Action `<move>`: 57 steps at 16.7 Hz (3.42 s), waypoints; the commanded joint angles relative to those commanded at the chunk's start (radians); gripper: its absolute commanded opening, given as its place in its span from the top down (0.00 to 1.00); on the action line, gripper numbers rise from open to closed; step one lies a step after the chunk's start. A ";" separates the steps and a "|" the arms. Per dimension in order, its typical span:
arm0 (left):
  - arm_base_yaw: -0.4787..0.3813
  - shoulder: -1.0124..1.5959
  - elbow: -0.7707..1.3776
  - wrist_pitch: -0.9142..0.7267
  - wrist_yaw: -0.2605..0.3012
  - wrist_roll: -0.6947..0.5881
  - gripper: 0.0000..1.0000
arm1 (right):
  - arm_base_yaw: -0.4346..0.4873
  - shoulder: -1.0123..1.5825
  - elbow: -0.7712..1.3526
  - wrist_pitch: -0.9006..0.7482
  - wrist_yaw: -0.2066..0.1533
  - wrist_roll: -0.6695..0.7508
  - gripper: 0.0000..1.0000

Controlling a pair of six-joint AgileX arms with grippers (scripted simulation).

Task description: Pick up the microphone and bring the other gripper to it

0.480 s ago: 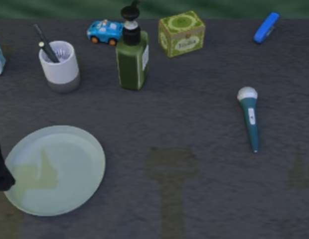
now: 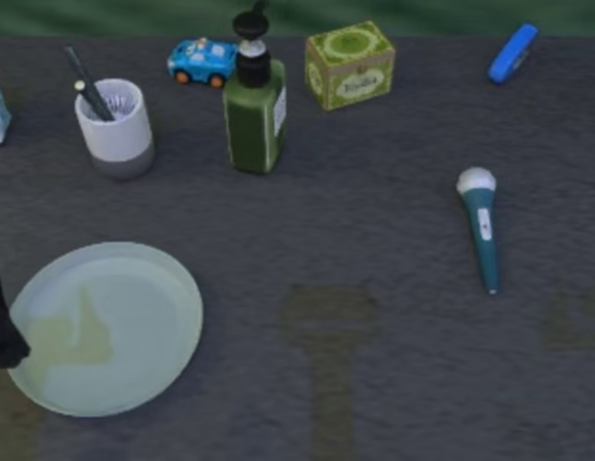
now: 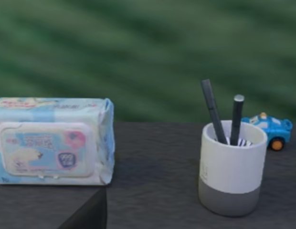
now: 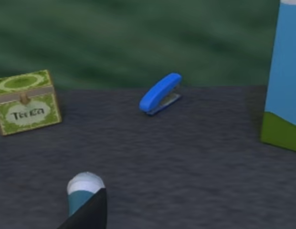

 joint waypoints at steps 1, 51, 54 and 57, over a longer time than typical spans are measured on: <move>0.000 0.000 0.000 0.000 0.000 0.000 0.00 | 0.015 0.074 0.061 -0.041 0.002 0.017 0.00; 0.000 0.000 0.000 0.000 0.000 0.000 0.00 | 0.313 1.907 1.101 -0.527 0.037 0.341 0.68; 0.000 0.000 0.000 0.000 0.000 0.000 0.00 | 0.313 1.907 1.101 -0.527 0.037 0.341 0.90; 0.000 0.000 0.000 0.000 0.000 0.000 0.00 | 0.313 1.907 1.101 -0.527 0.037 0.341 1.00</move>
